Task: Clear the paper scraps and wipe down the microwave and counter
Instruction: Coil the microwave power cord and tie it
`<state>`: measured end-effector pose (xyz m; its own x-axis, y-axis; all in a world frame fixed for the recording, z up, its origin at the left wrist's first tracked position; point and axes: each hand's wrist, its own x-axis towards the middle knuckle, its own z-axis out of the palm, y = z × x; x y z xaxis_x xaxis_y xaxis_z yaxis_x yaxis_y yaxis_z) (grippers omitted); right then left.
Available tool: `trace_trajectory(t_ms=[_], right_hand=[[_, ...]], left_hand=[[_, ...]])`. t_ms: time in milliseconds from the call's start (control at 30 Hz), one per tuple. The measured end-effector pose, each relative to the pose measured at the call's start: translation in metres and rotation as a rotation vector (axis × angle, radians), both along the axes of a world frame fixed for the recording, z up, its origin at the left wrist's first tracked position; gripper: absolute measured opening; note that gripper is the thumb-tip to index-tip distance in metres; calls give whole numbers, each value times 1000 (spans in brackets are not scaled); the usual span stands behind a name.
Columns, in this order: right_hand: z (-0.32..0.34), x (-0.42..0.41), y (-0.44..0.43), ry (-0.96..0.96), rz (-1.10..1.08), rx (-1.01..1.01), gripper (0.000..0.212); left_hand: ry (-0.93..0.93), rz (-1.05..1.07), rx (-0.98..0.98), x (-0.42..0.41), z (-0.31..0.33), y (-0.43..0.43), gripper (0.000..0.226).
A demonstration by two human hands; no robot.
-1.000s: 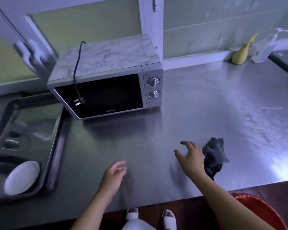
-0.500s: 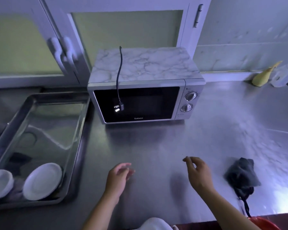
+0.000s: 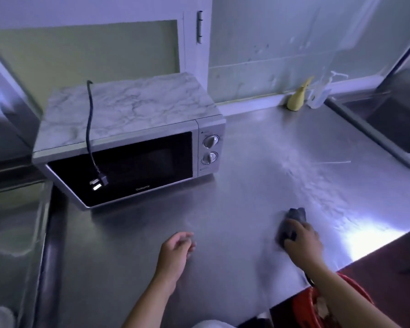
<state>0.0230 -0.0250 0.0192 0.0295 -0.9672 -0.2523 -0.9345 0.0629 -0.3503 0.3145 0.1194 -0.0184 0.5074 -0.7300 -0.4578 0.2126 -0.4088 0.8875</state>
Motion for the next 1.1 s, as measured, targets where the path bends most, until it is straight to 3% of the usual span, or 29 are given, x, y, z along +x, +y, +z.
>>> trace_trajectory(t_ms=[67,167,300,467,567,667,833,933,1100], right_hand=[[-8,-35,-11,155,68,62,70],[-27,-83,-30,241,189,84,78],[-40,-124,-62,244,473,-17,65],[-31,-147,-105,-96,649,-181,42],[-18,-146,-131,-347,605,-63,28],[-2,-136,-161,-540,484,52,19],[37,-120,-171,-678,441,80,14],[67,-109,-170,-732,437,85,21],[103,-95,-155,-780,521,146,12]], left_hand=[[-6,-42,17,-20,0,-20,24],[-29,-90,54,-62,-1,-51,23],[-76,-198,134,-130,1,-85,23],[-161,-293,225,-199,20,-121,23],[-230,-301,232,-223,33,-132,19],[-283,-305,191,-236,48,-147,30],[-297,-342,112,-248,71,-160,46],[-347,-278,6,-247,82,-172,49],[-390,-164,-91,-244,93,-180,53]])
